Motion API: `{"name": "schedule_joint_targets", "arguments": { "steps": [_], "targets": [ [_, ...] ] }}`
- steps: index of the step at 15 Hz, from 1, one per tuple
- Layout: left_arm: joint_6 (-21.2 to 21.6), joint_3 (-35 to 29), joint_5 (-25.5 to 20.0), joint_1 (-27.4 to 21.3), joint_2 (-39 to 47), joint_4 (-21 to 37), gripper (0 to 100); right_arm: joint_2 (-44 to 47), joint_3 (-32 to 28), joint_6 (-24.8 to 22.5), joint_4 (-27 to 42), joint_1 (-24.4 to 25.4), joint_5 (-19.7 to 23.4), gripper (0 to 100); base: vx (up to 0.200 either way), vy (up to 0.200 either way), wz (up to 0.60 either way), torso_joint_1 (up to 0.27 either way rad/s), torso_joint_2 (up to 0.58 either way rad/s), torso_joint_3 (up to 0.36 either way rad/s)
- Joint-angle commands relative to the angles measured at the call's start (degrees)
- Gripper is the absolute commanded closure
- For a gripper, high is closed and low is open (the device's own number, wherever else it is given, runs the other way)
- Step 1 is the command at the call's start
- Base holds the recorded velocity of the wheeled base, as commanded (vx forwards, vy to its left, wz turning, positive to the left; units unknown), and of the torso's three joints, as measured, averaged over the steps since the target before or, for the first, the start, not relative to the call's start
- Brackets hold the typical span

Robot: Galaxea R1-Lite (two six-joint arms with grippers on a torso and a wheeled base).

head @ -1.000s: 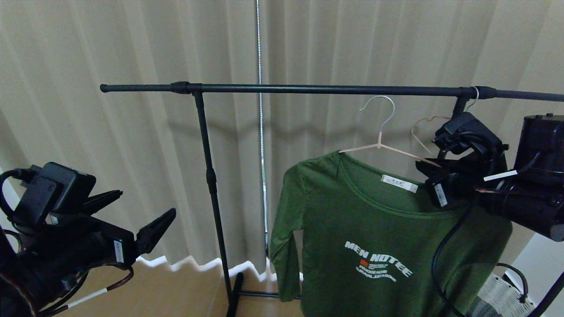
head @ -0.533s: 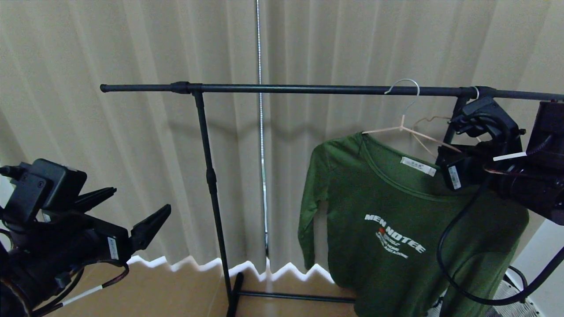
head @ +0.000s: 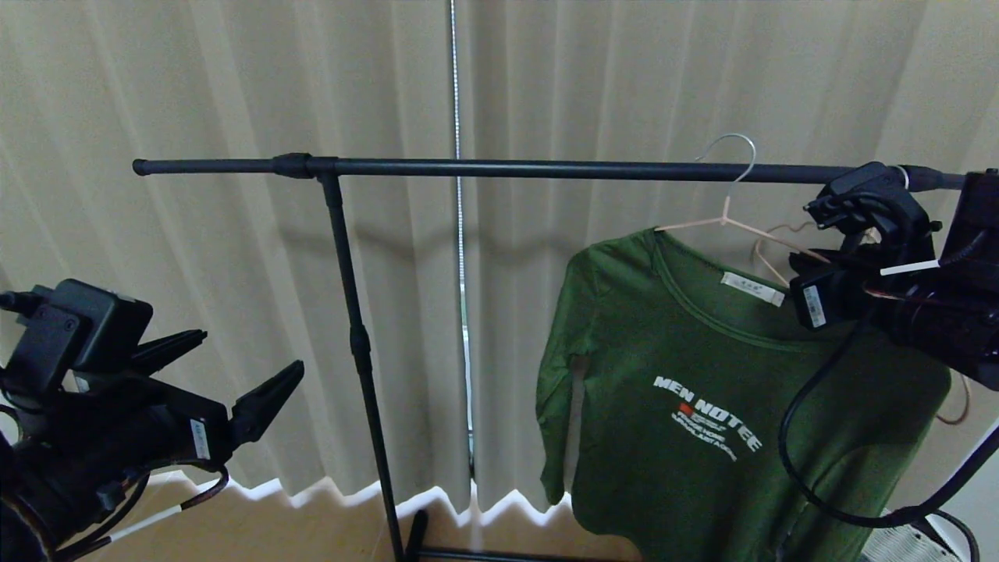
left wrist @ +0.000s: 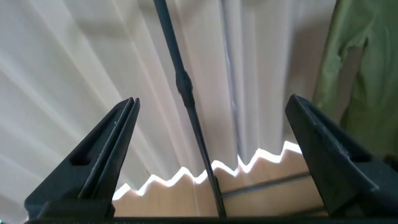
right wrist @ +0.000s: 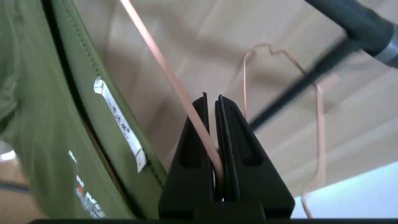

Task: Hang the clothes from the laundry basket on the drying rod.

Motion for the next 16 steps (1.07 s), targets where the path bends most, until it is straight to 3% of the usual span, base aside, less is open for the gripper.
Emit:
{"name": "schedule_joint_targets", "arguments": {
  "steps": [1,12,16],
  "targets": [
    [0.19,0.17,0.01,-0.14,0.09,-0.11,0,0.48,-0.33,-0.02,-0.09,0.05,-0.3,100,0.0,0.0,0.0,0.0,0.0,0.0],
    [1.16,1.23,0.1,-1.72,0.18,-0.82,0,14.19,-9.82,-0.02,-0.18,0.84,-4.69,100,0.0,0.0,0.0,0.0,0.0,0.0],
    [1.16,1.4,0.1,-1.72,-0.44,-0.82,0,14.98,-10.18,-0.02,-0.27,4.09,-4.69,100,0.0,0.0,0.0,0.0,0.0,0.0]
  ]
}}
